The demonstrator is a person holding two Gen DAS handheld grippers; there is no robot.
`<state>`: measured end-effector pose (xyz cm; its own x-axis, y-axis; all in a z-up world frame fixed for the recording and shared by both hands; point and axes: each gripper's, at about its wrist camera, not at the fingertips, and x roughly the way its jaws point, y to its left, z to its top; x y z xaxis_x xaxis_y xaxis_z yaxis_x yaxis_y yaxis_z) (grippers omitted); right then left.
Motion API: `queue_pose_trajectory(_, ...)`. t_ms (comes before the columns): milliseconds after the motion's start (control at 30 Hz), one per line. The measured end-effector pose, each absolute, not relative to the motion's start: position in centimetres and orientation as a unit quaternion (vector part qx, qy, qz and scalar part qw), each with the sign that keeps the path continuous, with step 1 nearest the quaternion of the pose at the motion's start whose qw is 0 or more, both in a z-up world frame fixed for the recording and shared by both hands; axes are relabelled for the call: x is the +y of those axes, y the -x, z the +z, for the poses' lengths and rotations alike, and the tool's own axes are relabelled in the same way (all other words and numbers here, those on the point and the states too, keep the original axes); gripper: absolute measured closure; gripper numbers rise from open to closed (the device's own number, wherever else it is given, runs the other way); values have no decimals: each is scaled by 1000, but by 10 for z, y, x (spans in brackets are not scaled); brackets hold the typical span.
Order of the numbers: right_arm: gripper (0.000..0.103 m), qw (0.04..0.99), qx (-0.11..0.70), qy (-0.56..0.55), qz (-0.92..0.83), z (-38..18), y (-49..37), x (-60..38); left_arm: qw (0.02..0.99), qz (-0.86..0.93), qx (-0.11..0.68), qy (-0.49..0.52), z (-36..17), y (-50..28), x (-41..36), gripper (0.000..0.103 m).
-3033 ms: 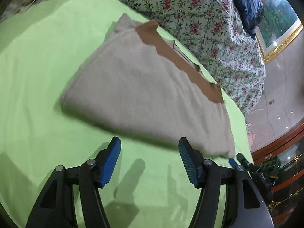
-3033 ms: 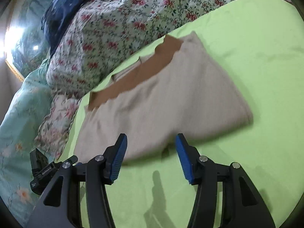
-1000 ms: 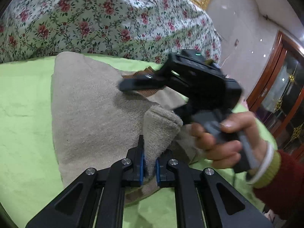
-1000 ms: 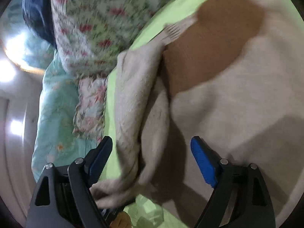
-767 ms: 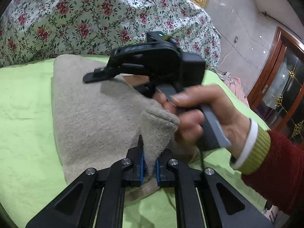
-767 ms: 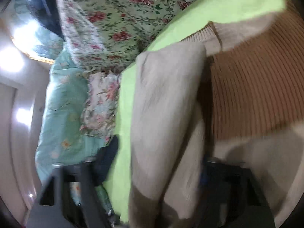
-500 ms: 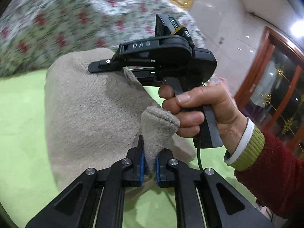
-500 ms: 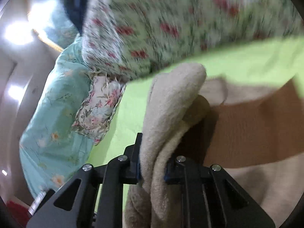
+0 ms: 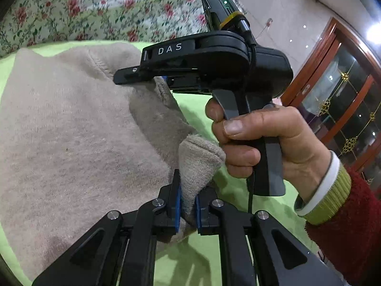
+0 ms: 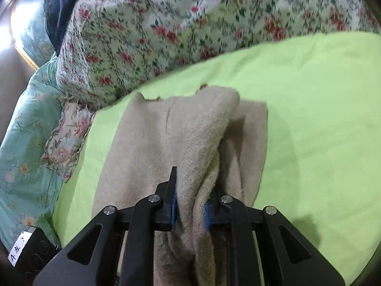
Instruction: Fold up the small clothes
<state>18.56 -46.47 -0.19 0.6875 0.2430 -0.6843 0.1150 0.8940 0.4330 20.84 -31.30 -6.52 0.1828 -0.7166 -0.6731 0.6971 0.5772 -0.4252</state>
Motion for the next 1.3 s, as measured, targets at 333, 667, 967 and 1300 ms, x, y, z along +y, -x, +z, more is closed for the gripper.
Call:
queue_pose_trajectory(333, 36, 886, 378, -270, 6, -4, -150, -465, 773, -445, 452, 37, -45, -203, -259, 66)
queue_pose_trajectory(667, 16, 879, 393, -269, 1, -11, -112, -462, 800, -356, 467, 118, -45, -259, -177, 26)
queue_pose_trajectory(967, 26, 866, 428, -256, 31, -31, -144, -456, 759, -350, 529, 147, -92, -324, -191, 21)
queue_pose_trajectory(1300, 68, 851, 420, -310, 61, -34, -150, -437, 762, -376, 510, 135, -92, -322, -188, 59)
